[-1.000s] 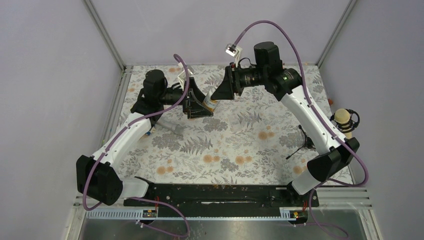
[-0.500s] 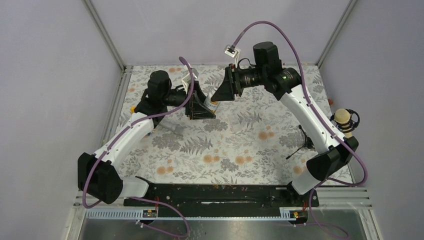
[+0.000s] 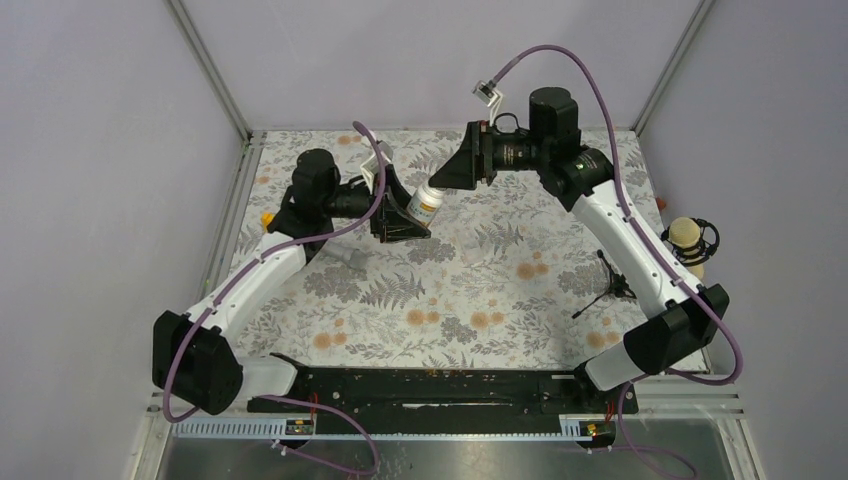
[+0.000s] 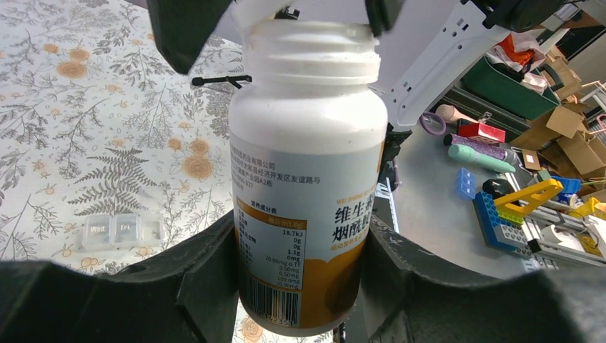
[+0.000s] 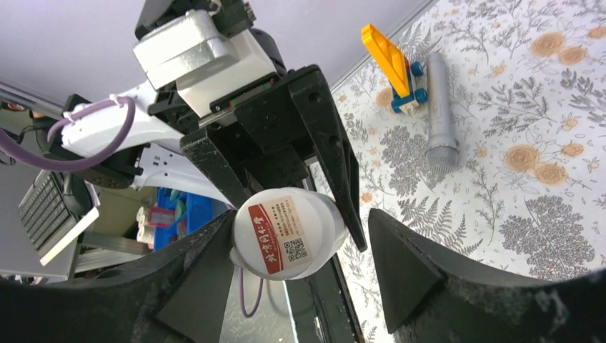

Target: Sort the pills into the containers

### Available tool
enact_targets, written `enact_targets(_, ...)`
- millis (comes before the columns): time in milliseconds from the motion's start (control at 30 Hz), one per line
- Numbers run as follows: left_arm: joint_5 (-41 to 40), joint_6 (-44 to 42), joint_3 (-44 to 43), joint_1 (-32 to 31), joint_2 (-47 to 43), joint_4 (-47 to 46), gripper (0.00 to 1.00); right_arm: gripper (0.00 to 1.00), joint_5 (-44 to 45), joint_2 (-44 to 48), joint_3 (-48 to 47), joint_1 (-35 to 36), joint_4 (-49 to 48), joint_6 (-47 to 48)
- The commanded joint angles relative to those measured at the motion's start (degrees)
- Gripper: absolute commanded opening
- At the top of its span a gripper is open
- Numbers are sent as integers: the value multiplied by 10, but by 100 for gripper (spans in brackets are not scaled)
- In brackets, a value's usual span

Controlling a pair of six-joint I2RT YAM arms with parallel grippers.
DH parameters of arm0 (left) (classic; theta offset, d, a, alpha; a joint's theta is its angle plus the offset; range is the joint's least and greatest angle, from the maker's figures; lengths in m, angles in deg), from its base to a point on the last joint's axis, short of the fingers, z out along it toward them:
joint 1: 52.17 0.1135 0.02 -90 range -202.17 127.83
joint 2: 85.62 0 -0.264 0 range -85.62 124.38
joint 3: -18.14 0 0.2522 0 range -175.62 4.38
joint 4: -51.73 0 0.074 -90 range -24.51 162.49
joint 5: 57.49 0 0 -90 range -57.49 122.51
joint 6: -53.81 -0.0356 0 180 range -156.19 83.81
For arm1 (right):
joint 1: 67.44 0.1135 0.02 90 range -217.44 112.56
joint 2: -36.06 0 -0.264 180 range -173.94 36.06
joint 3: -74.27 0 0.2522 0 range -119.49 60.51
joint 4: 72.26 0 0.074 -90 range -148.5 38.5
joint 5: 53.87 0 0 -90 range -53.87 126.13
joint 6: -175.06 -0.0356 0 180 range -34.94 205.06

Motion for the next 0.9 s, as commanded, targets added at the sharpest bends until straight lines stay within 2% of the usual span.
enact_targets(0, 16, -3, 3, -1, -34, -66, 0, 72, 12, 29, 16, -20, -90, -59)
enact_targets(100, 12, 1, 9, 0, -39, -78, 0, 68, 23, 32, 28, -30, -102, -79)
enact_targets(267, 10, 8, 14, -1, -47, -94, 0, 46, 11, 31, 37, -32, -111, -87)
enact_targets(367, 15, 21, 17, -1, -48, -112, 0, 40, 6, 27, 41, -32, -114, -96)
enact_targets(467, 17, 26, 18, -1, -46, -121, 0, 41, 5, 23, 43, -32, -116, -101)
enact_targets(700, -2, 23, 21, -1, -40, -118, 0, 54, -7, 23, 50, -30, -130, -112)
enact_targets(767, -17, 17, 20, -1, -38, -111, 0, 55, 3, 23, 49, -29, -99, -99)
enact_targets(867, -52, -27, 14, -4, -35, -53, 0, 60, 55, 21, 31, -30, -30, -65)
